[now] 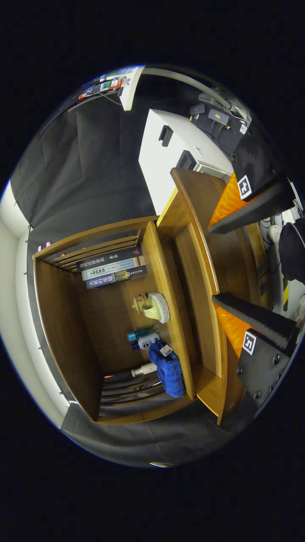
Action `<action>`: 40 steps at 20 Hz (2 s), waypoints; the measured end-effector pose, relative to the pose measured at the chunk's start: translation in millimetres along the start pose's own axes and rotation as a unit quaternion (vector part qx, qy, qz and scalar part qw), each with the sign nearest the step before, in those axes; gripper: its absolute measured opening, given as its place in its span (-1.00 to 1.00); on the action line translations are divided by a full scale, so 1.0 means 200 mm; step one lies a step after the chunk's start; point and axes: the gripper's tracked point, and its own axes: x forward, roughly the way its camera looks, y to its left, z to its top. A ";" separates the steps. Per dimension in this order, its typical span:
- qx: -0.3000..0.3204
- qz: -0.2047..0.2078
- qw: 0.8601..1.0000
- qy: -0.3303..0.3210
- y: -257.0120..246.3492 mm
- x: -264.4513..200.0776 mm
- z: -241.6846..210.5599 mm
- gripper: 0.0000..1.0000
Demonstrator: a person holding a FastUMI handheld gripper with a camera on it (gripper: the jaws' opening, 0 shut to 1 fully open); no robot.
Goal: Pull open the drawer, take out the items inside it, and place them on the countertop above the cabinet.
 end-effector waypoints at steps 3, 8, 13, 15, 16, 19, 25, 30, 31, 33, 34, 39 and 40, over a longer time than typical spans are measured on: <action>0.006 0.002 1.000 -0.007 0.02 0.07 0.04 0.94; 0.001 0.015 1.000 0.000 0.09 0.15 0.05 0.94; -0.010 -0.001 1.000 -0.010 0.12 0.27 0.08 0.93; -0.001 -0.003 1.000 -0.003 0.13 0.31 0.09 0.93; 0.005 -0.003 1.000 -0.001 0.14 0.34 0.09 0.93; 0.010 -0.004 1.000 0.003 0.15 0.40 0.10 0.93; 0.002 -0.014 1.000 0.001 0.17 0.55 0.14 0.93; -0.007 -0.013 1.000 0.004 0.20 0.68 0.17 0.93; -0.016 -0.013 1.000 -0.003 0.20 0.67 0.18 0.93; -0.026 -0.011 1.000 -0.004 0.20 0.67 0.18 0.90; -0.016 -0.014 1.000 -0.006 0.20 0.67 0.19 0.90; -0.016 -0.040 0.999 -0.009 0.17 0.64 0.24 0.93; -0.015 -0.039 0.999 -0.017 0.19 0.62 0.28 0.93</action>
